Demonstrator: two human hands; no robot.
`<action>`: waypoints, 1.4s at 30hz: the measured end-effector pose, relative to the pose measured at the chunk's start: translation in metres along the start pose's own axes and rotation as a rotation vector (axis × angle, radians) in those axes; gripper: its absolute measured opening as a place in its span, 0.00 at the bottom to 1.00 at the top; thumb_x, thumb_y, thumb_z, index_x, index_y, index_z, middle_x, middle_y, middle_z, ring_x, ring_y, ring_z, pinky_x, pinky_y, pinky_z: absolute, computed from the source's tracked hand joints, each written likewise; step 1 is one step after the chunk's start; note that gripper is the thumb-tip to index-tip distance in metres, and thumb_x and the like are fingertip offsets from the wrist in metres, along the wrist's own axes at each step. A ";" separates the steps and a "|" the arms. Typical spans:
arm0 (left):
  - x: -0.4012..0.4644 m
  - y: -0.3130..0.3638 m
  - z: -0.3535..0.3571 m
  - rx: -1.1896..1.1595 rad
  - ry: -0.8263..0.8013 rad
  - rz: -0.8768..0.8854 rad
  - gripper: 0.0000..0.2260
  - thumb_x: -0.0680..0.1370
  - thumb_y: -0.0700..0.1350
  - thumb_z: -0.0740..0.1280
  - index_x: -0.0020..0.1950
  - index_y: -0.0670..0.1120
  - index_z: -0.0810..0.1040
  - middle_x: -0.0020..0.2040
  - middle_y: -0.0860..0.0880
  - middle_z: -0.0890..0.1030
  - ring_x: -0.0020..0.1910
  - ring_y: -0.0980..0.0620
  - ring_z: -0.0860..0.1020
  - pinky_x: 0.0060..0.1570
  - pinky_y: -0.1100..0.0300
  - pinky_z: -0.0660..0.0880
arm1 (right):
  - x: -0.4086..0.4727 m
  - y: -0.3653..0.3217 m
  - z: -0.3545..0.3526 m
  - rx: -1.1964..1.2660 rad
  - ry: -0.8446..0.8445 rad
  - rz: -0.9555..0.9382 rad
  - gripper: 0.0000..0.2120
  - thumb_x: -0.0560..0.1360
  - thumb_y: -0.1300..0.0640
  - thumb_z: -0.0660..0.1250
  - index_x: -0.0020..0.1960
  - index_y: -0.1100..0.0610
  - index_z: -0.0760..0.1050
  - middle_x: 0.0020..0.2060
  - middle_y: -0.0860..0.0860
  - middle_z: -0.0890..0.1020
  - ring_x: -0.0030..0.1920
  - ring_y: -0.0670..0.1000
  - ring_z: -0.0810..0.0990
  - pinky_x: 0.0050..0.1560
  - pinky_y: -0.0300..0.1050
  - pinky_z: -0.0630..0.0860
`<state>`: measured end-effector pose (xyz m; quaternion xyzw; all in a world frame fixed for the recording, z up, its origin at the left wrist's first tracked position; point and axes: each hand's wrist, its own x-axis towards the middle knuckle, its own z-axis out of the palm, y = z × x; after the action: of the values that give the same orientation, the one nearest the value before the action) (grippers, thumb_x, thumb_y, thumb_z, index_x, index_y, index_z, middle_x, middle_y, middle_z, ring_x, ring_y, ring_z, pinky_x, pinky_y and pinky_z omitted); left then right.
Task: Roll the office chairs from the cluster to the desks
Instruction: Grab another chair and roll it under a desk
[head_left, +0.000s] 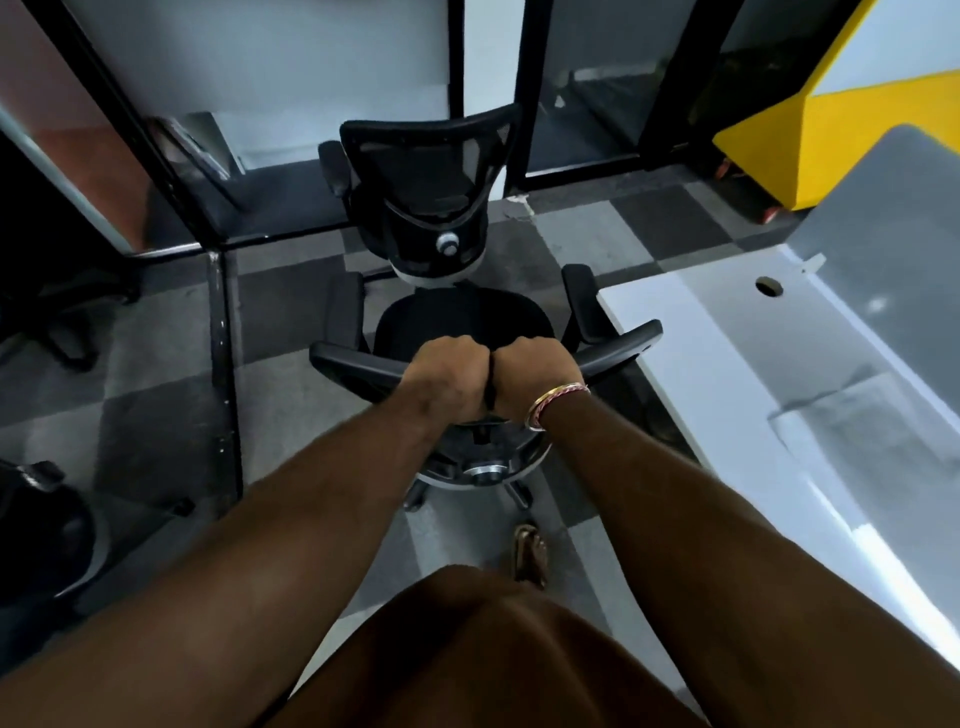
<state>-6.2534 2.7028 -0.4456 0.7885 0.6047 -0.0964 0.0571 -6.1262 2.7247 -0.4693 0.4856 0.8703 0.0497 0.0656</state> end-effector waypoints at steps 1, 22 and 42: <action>-0.017 -0.004 0.004 0.002 0.000 0.018 0.11 0.77 0.51 0.69 0.38 0.51 0.71 0.42 0.50 0.81 0.44 0.46 0.82 0.45 0.53 0.79 | -0.012 -0.016 -0.002 -0.012 -0.009 0.023 0.10 0.72 0.46 0.66 0.38 0.51 0.74 0.36 0.49 0.81 0.37 0.55 0.81 0.35 0.45 0.71; -0.270 0.049 0.053 0.070 -0.062 0.272 0.09 0.78 0.51 0.67 0.47 0.47 0.82 0.47 0.48 0.84 0.48 0.45 0.83 0.48 0.52 0.80 | -0.261 -0.181 -0.021 0.039 -0.055 0.251 0.07 0.74 0.48 0.66 0.45 0.51 0.79 0.42 0.49 0.83 0.43 0.55 0.83 0.37 0.45 0.68; -0.450 0.201 0.092 0.189 0.026 0.834 0.14 0.70 0.61 0.69 0.39 0.50 0.81 0.30 0.53 0.75 0.31 0.48 0.78 0.34 0.56 0.77 | -0.540 -0.265 -0.023 0.106 -0.138 0.743 0.07 0.73 0.48 0.66 0.43 0.51 0.79 0.39 0.50 0.82 0.40 0.55 0.83 0.36 0.44 0.68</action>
<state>-6.1798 2.2066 -0.4410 0.9685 0.2232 -0.1102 0.0112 -6.0721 2.1256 -0.4508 0.7729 0.6299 -0.0077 0.0763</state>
